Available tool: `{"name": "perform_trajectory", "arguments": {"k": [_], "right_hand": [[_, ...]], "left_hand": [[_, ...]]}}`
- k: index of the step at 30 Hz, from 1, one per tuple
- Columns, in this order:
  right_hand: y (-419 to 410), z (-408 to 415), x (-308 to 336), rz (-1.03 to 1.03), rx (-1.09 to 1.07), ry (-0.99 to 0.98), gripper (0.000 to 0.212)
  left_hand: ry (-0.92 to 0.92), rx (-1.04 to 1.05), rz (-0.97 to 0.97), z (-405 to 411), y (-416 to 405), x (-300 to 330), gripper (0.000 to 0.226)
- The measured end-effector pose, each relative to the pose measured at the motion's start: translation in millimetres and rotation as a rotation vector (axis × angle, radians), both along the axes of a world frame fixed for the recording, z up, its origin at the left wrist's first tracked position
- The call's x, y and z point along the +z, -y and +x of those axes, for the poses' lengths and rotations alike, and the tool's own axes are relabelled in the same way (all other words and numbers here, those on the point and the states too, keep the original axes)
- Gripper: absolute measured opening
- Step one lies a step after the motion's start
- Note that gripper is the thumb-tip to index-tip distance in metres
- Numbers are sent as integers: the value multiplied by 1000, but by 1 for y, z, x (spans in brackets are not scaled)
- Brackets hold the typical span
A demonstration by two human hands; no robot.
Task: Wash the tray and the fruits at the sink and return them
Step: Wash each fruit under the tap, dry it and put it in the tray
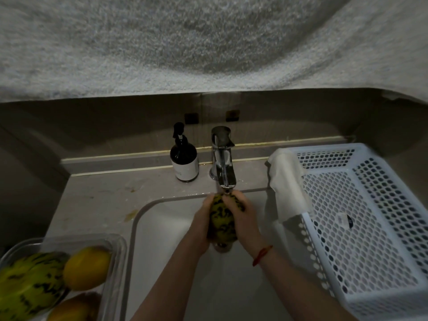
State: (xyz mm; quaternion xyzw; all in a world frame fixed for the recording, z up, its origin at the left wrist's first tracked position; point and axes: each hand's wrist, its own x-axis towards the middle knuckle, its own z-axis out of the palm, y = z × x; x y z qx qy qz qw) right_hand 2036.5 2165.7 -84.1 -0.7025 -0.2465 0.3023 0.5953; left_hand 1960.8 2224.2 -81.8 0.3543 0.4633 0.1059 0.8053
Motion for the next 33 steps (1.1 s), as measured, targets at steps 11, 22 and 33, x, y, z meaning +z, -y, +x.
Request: {"name": "perform_trajectory", "arguments": {"k": [11,22,33], "right_hand": [[13,-4,-3,47,-236,-1010,47],[11,-8,-4,63,-176,-677,40],[7,7,2,-126,-61,-46,12]], "left_hand": [[54,-108,954,-6,3,-3,35],[120,197,-89,-9,18,-11,61],[-64,183,669,14,12,-5,27]]}}
